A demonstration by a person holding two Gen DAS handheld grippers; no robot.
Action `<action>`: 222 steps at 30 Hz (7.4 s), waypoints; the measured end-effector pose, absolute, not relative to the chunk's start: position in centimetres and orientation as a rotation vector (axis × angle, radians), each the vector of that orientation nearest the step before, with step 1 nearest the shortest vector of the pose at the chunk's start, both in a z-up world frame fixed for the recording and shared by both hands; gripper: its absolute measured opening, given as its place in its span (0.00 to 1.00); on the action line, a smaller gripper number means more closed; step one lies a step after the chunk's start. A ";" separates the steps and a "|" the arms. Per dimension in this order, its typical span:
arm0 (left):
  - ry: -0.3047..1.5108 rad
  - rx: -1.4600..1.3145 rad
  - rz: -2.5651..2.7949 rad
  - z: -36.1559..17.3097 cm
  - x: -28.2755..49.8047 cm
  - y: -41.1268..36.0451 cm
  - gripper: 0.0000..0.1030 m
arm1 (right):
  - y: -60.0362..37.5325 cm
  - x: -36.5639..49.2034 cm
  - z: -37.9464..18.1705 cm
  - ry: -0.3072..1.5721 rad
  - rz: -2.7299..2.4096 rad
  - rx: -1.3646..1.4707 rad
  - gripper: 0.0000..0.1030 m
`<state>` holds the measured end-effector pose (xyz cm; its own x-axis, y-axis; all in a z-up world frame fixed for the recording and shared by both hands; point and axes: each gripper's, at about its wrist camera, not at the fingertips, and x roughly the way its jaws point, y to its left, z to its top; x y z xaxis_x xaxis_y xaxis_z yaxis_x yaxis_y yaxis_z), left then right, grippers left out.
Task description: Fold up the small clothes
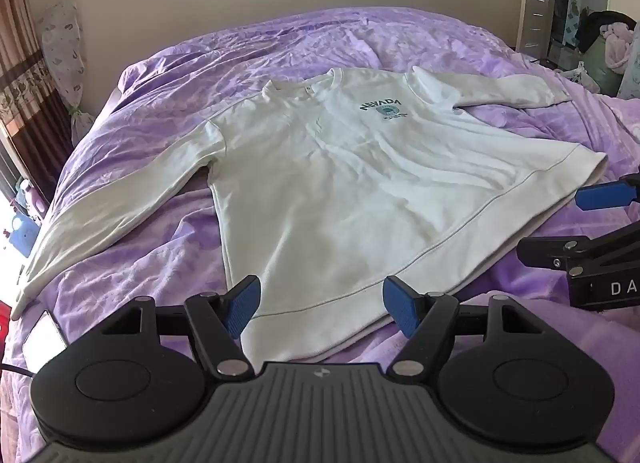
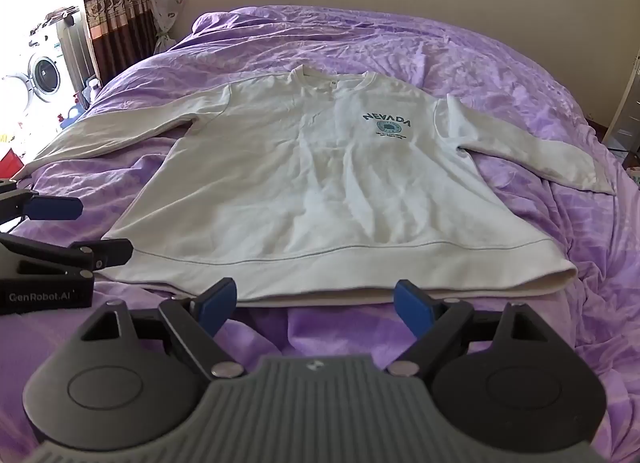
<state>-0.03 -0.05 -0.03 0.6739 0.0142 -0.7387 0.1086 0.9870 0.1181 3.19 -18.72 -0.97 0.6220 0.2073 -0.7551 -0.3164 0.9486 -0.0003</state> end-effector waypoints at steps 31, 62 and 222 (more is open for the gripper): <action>0.844 0.131 -0.064 0.0 0.0 0.1 0.78 | -18.3 3.2 -1.5 0.860 0.314 -0.149 0.80; 0.844 0.131 -0.065 0.0 0.0 0.1 0.78 | -18.1 3.1 -1.7 0.865 0.316 -0.155 0.80; 0.790 -0.401 0.156 -5.4 22.6 24.0 0.45 | -14.8 36.6 -11.8 1.137 0.507 0.398 0.01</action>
